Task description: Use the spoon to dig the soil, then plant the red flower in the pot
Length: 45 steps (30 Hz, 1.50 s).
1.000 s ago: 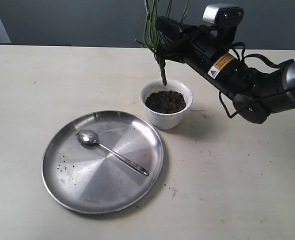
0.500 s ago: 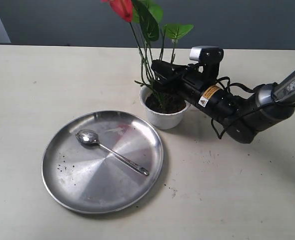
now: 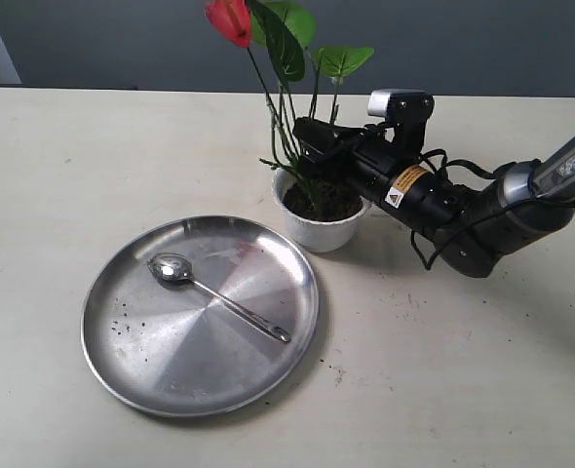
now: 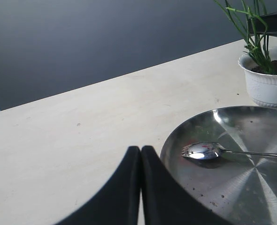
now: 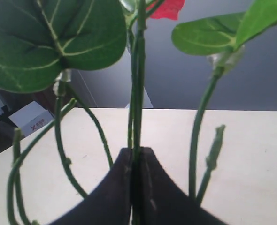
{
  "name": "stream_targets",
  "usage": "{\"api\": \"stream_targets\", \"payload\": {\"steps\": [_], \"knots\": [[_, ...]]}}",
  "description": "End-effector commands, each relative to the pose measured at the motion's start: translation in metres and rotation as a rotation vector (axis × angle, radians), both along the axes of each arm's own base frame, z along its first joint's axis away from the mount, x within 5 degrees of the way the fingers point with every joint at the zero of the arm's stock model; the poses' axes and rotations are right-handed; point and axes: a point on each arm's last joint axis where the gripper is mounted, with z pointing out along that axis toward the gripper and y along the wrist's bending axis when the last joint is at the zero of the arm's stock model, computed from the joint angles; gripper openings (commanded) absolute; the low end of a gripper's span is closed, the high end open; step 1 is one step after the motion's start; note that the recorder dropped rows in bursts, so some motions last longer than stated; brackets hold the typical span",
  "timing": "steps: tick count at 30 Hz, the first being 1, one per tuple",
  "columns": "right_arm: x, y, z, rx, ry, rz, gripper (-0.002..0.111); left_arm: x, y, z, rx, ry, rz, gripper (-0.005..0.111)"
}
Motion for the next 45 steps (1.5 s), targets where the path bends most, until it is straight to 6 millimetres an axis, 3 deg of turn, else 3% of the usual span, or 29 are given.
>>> {"api": "stream_targets", "payload": {"steps": [1,8,16,25,30,36,45], "knots": [[-0.002,-0.001,-0.011,-0.078,0.052,0.016,0.003,0.000,0.000,0.002,-0.012,-0.013,-0.006,0.000],[-0.003,-0.001,-0.011,-0.077,0.050,0.020,0.024,0.000,0.000,0.002,-0.012,-0.013,-0.006,0.000],[-0.004,-0.001,0.001,-0.067,0.025,0.023,0.025,0.000,0.000,0.002,-0.012,-0.013,-0.006,0.000],[-0.016,-0.019,0.020,-0.099,-0.034,-0.075,0.025,0.000,0.000,0.002,-0.012,-0.013,-0.006,0.000],[-0.037,-0.031,0.034,-0.090,-0.030,-0.077,0.021,0.000,0.000,0.002,-0.012,-0.013,-0.006,0.000],[-0.078,-0.049,0.065,0.001,-0.063,-0.029,0.001,0.000,0.000,0.002,-0.012,-0.013,-0.006,0.000],[-0.135,-0.079,0.112,0.357,0.181,0.037,0.001,0.000,0.000,0.002,-0.012,-0.013,-0.006,0.000]]}}
